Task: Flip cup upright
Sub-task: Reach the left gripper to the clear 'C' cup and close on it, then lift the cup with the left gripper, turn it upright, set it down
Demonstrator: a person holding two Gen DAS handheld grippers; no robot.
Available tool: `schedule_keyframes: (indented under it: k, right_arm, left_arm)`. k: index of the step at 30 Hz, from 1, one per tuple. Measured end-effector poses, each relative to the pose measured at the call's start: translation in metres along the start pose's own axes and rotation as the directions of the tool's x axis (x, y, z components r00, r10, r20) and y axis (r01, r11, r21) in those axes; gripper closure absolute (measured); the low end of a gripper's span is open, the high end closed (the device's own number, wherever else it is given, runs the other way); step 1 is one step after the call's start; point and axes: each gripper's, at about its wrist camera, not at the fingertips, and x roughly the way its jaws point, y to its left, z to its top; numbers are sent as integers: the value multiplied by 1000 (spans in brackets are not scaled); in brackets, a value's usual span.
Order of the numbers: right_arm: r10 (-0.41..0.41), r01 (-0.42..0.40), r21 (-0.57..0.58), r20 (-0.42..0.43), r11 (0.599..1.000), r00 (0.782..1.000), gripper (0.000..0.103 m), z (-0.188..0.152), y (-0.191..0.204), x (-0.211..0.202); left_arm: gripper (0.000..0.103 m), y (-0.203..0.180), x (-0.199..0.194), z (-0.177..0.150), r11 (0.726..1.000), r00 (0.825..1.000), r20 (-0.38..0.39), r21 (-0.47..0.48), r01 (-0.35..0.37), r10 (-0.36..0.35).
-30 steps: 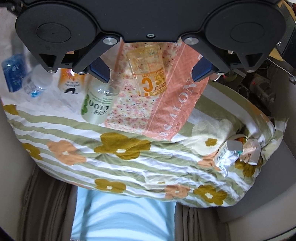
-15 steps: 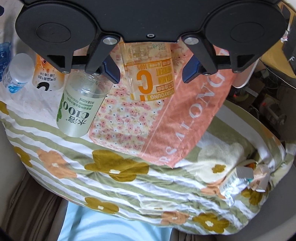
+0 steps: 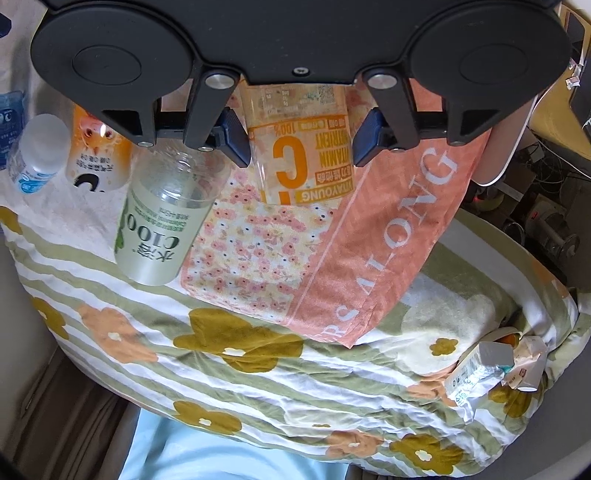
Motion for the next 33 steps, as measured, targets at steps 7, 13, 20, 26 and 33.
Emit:
schedule_keyframes:
  k: [7,13,20,26,33]
  right_arm:
    - [5,-5,9,20,1000,1000,0,-9,-3,-12]
    - [1,-3,31,41,1000,999,0,-24,-13,-28]
    - [-18,15,69,50,998,999,0,-45,-30,-44]
    - [-48,43,114,47,993,998,0,-64,-48,-54]
    - [-87,80,174,36,982,996,0,-79,-68,-60]
  left_arm:
    - [39,-9,-26,-15,999,1000,14,18,28,-28]
    - [39,-25,-50,-41,996,997,7,50,70,-70]
    - [40,-51,-68,-70,985,990,-16,98,139,-138]
    - [40,-77,-75,-89,965,977,-70,159,210,-201]
    - [39,-108,-68,-113,933,958,-158,234,273,-241]
